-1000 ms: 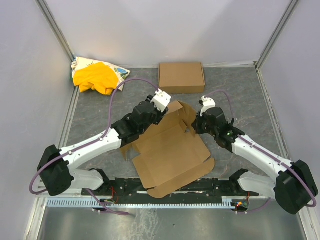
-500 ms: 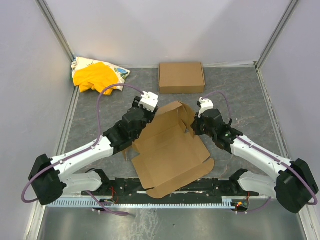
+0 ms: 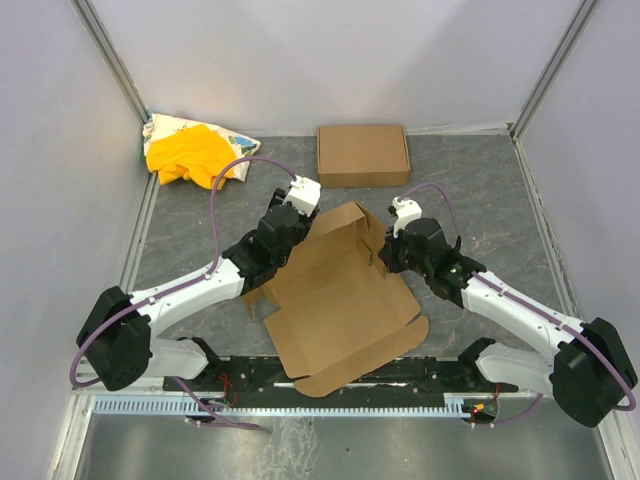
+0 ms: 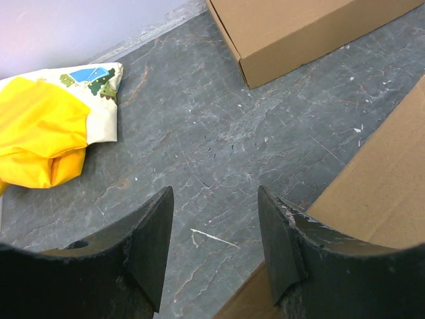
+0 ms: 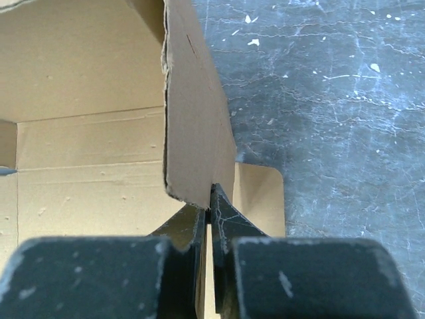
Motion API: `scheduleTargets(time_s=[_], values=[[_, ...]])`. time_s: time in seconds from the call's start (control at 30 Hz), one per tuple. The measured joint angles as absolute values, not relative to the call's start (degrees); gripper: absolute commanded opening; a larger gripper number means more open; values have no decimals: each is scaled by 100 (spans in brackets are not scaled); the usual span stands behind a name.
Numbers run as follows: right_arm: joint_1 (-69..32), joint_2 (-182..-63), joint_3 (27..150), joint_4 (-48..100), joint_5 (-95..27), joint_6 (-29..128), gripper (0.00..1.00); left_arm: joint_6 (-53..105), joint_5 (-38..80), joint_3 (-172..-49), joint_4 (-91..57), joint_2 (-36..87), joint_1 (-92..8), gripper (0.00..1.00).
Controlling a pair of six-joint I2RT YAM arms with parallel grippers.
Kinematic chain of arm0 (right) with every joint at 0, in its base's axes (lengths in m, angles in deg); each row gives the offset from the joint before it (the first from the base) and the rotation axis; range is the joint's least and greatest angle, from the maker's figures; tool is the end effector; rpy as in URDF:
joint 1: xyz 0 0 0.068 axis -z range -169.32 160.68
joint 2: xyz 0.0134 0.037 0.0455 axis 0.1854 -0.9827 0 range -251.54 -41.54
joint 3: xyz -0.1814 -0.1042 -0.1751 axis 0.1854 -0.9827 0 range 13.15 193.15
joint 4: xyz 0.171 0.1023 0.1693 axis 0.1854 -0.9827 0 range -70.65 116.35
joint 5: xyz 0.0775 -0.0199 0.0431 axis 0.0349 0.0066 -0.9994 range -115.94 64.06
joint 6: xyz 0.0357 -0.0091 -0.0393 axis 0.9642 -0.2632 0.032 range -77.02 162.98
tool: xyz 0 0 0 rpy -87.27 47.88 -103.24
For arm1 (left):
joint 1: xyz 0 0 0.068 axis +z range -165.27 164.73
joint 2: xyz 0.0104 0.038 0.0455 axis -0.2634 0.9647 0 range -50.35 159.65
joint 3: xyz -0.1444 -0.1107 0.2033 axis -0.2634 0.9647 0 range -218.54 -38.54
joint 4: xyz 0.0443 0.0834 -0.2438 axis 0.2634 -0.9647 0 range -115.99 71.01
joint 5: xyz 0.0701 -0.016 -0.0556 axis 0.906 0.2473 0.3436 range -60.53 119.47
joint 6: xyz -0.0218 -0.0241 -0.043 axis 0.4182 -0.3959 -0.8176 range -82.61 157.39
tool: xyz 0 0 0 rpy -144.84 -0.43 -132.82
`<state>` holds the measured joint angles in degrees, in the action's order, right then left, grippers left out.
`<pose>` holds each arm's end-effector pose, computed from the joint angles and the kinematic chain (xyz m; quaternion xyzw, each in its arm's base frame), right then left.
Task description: Fold the paper box
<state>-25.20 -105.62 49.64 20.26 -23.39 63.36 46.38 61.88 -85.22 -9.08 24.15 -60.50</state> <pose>0.1959 0.1398 0.2300 -0.1085 0.8748 0.2052 0.4253 0.2200 -0.1947 0.2746 0.2078 0.7659 0.0387 0.6072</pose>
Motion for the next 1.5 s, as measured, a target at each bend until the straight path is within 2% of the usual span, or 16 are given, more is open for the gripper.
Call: scheduleTargets(time_s=[0.07, 0.23, 0.27, 0.37, 0.73, 1.1, 1.2, 1.3, 1.43, 1.5], values=[[-2522, -10564, 4964, 2031, -2484, 6261, 12, 4603, 6166, -8539, -932, 2426, -6048, 61], [-2522, -10614, 4964, 2033, -2862, 6152, 38, 4575, 6041, -8555, -952, 2432, -6050, 60], [-2522, -10629, 4964, 2024, -2943, 6130, 47, 4575, 6024, -8564, -959, 2432, -6050, 60], [-2522, -10636, 4964, 2024, -3122, 6076, 53, 4570, 5930, -8574, -978, 2432, -6050, 59], [-2528, -10094, 4967, 1830, -3257, 5774, 60, 4450, 5753, -8585, -998, 2432, -6050, 58], [-2279, -8422, 4967, 1795, -1570, 5569, 60, 4433, 5685, -8607, -1039, 2432, -6050, 58], [-1921, -8599, 5019, 1775, -1305, 5645, 61, 4431, 5628, -8620, -1061, 2432, -6050, 58], [-1422, -9300, 5240, 1814, -1406, 5673, 60, 4431, 5595, -8629, -1074, 2434, -6050, 58], [-987, -10326, 5240, 2140, -2228, 5639, 61, 4431, 5580, -8647, -1096, 2441, -6050, 57], [-898, -10463, 5065, 2348, -2752, 5601, 61, 4428, 5580, -8651, -1112, 2441, -6050, 57]])
